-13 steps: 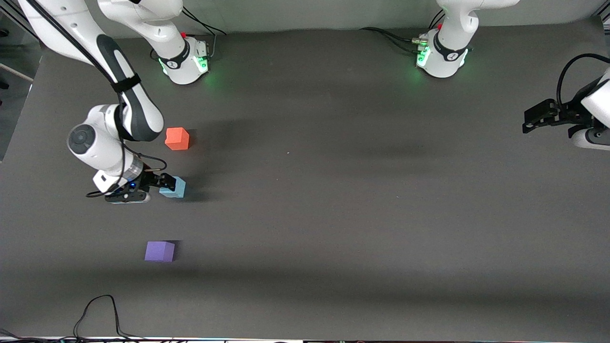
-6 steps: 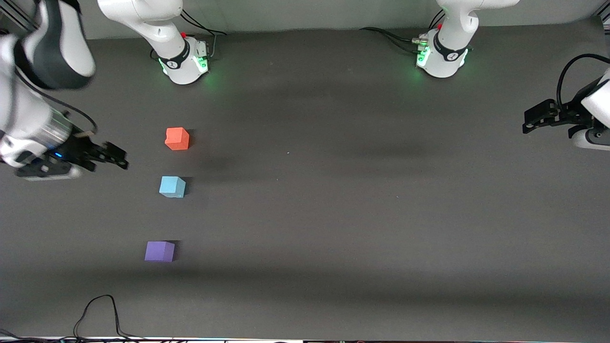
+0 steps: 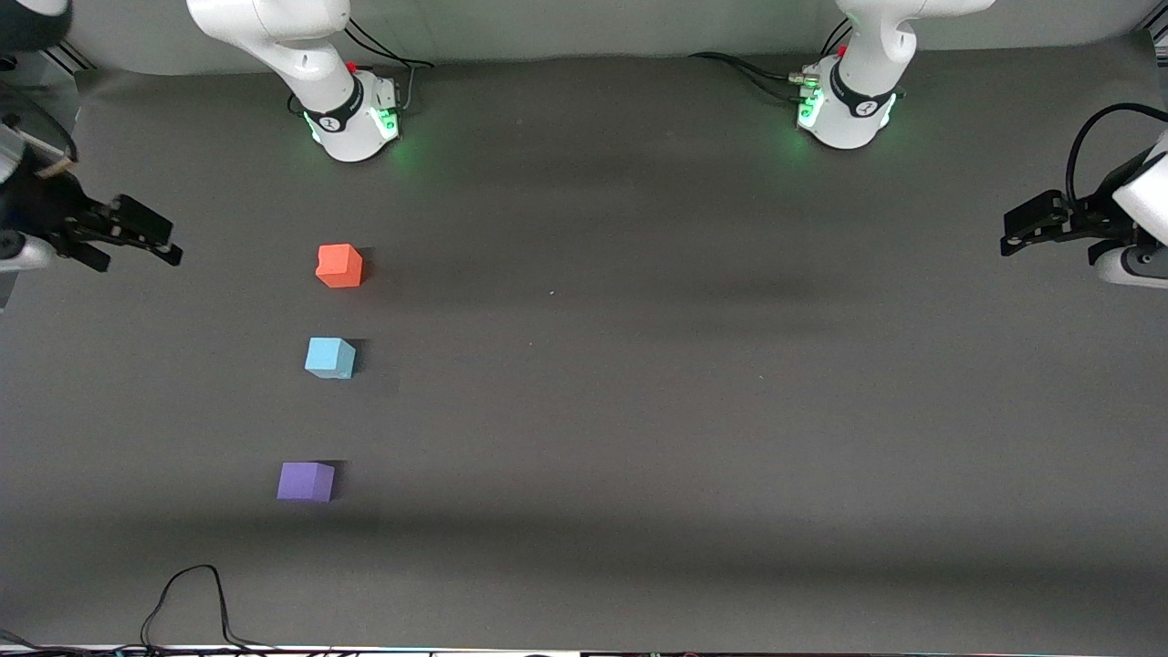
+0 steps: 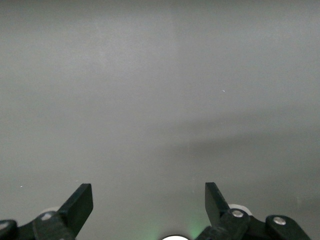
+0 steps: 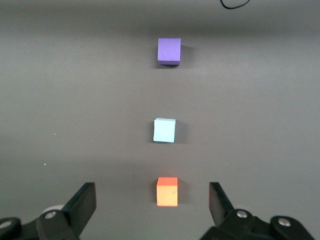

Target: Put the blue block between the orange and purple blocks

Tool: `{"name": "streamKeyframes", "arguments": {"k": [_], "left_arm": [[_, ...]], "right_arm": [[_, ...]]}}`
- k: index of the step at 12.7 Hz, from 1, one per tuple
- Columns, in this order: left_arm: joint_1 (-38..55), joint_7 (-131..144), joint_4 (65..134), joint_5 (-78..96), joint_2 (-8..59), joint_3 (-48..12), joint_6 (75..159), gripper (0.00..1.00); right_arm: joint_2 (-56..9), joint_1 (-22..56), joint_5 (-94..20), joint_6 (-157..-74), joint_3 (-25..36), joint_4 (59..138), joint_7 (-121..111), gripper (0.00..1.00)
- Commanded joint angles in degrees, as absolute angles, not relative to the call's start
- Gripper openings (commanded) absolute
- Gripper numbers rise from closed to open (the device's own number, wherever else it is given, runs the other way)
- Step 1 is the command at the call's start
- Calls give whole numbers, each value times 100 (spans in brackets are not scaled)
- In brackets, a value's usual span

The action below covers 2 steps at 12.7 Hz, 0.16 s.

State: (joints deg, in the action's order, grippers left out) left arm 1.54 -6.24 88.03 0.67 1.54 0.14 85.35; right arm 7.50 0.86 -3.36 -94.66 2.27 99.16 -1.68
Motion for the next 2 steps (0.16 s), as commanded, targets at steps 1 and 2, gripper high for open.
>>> {"name": "streamKeyframes", "arguments": {"k": [1,2], "left_arm": [[220,-694,8824,-9,123,62,8596,100],[220,-694,8824,-9,123,62,8604,100]], "right_arm": [[668,79,-448,-9264,272,9677,-237,100],[668,88,-448,-9264,272,9668,-246,100]]}}
